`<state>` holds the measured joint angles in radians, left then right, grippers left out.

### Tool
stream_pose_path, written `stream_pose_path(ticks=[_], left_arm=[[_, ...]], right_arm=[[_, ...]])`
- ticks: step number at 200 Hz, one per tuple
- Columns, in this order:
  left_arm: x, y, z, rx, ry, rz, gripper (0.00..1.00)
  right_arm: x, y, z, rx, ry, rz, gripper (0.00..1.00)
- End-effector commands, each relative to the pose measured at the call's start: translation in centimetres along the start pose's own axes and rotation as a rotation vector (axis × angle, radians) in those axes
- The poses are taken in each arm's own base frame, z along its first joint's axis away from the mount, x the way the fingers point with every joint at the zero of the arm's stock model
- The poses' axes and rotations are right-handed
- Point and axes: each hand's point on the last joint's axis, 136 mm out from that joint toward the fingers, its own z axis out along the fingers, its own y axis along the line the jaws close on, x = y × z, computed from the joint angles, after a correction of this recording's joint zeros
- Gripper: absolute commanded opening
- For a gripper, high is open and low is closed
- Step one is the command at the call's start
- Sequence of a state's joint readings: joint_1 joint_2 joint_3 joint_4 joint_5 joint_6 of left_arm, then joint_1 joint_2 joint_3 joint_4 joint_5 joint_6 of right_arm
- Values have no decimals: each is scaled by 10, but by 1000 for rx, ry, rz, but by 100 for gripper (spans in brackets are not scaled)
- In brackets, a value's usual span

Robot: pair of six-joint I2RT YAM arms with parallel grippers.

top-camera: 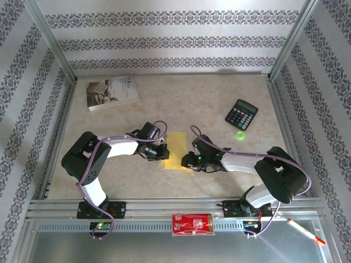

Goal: Fold a paper plane with a square sheet of paper (pick it up from the middle)
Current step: Fold the triangle a second time at the center of the table.

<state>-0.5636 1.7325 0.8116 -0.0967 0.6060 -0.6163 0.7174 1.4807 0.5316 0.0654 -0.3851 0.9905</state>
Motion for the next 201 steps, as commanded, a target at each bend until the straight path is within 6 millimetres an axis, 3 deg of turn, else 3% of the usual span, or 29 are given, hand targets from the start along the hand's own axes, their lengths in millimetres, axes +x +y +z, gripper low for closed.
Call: stream_pose_path(ticks=[1,91,201], left_arm=[[16,13,6,-39,45,-13,0],[16,13,6,-40,50,-10,0],[15,11,7,-38,55,-2,0]], right_arm=[[3,15,7,-72,15,-29,27],[-3,10,5,-70,-9,-7,27],[-44,10,8,-114,-134,128,23]])
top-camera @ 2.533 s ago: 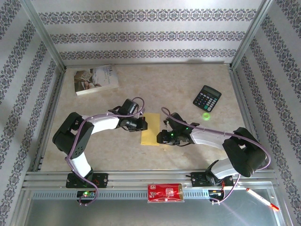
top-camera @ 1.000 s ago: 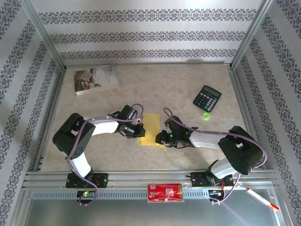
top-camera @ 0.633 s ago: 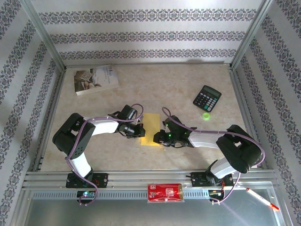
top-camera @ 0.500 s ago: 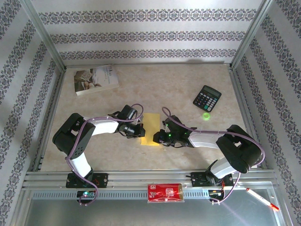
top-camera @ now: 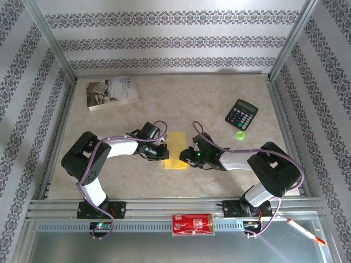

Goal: Fold a paper plane with a square sheet of paper (pick it up from the middle)
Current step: Fold the triangle a second time at the center of the table.

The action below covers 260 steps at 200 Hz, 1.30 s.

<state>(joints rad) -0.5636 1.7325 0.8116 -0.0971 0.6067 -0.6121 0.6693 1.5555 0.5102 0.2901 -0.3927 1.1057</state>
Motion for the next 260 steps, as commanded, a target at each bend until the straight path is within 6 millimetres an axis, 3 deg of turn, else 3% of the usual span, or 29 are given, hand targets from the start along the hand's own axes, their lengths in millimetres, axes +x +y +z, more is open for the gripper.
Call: stream_pose_path(ticks=[1,73,128,169,199,260], left_arm=[[15,11,7,-38,54,-7,0],[14,11,7,-43,61,0,0],[6,0,1,-17,32,21,0],[-9,-34,-22,96,-129,153,28],[4,-62,-37,87,-281,393,42],[38,-80,-23,-122,-383,869,65]], right_arm=[[-14,1,2,-11,-50,25,23],[-36,5,11,-43,-58,50,17],[-43,3,8,-48,-63,93,3],[-35,6,-3,-62,-82,183,0],[-30,5,-7,-62,-88,237,0],[-27,10,-4,-70,-67,262,0]])
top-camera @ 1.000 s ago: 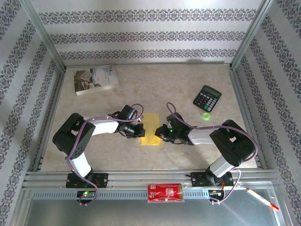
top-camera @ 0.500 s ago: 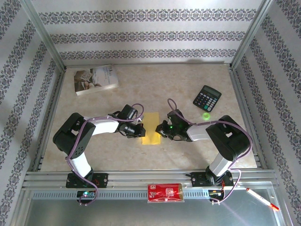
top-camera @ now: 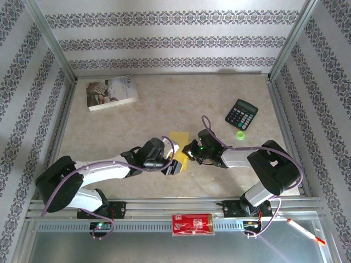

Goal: Fold a paper plane with a square sheet of paper (pick it up from the middle)
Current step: Fold the triangle a second time at the center of the table.

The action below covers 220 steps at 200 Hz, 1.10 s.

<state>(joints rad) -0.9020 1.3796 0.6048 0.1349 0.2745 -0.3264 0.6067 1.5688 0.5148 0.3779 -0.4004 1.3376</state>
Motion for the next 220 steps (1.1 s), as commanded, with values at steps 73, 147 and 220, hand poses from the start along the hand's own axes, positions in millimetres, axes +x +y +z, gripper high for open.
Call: stream_pose_path(ticks=[73,147,220], left_arm=[[0,11,36,-204,30,326,64],[-1,10,35,-213,51,322,30],[-3,10,34,-208,44,308,3]], right_arm=[[2,-4,5,10,5,26,0],[1,-7,8,17,8,29,0],[1,-8,9,19,12,28,0]])
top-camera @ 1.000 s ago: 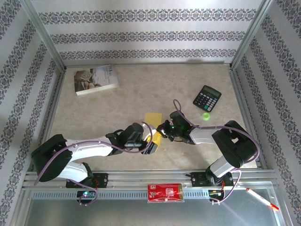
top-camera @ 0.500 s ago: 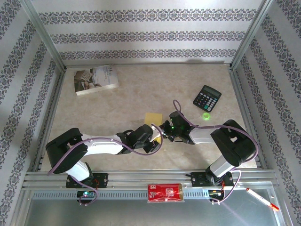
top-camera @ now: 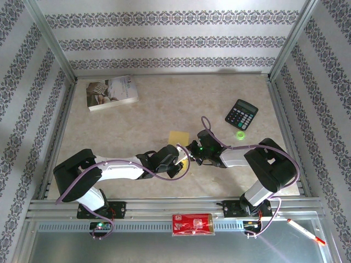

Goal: Fold a paper plane with a square sheet of paper (pick it up from the middle)
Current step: Fold the triangle a second time at the center of the table.

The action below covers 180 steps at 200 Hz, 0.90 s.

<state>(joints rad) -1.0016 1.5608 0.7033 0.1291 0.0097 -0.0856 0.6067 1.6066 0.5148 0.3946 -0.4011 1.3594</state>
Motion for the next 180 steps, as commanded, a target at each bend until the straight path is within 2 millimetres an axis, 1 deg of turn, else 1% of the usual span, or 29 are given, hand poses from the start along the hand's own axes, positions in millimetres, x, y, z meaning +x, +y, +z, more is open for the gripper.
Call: stream_pose_path(ticks=[1,13,35,48,61,86,108,122,139,151,171,180], left_arm=[[-7,-4,-2,-1,-9,6,3],[-5,-4,-2,5,-6,2,0],[-5,-4,-2,26,-4,-32,0],[-6,-3,-3,65,-14,-83,0],[-8,-3,-5,116,-32,-146,0],[-15,-9,-11,225,-64,-231,0],[-16,-15,-13,285,-61,-271,0],[-18,-20,-14,320,-60,-297,0],[-21,-25,-16,364,-67,-331,0],[-23,-27,-17,384,-71,-352,0],[-24,-28,-15,393,-68,-372,0],[-23,-28,-14,397,-66,-380,0]], right_arm=[[2,0,3,0,6,-1,0],[2,0,3,0,8,-1,0],[1,1,3,-3,10,-4,0],[1,1,2,-4,10,-6,4],[-2,0,-1,-9,5,-8,12],[-11,-1,-19,-24,-19,-34,24],[-22,-6,-40,-5,-57,-81,30],[-31,-4,-52,17,-88,-128,30],[-36,11,-56,15,-103,-218,28],[-37,25,-51,-6,-76,-261,25],[-38,39,-38,-23,-26,-300,20],[-35,45,-31,-28,6,-324,19]])
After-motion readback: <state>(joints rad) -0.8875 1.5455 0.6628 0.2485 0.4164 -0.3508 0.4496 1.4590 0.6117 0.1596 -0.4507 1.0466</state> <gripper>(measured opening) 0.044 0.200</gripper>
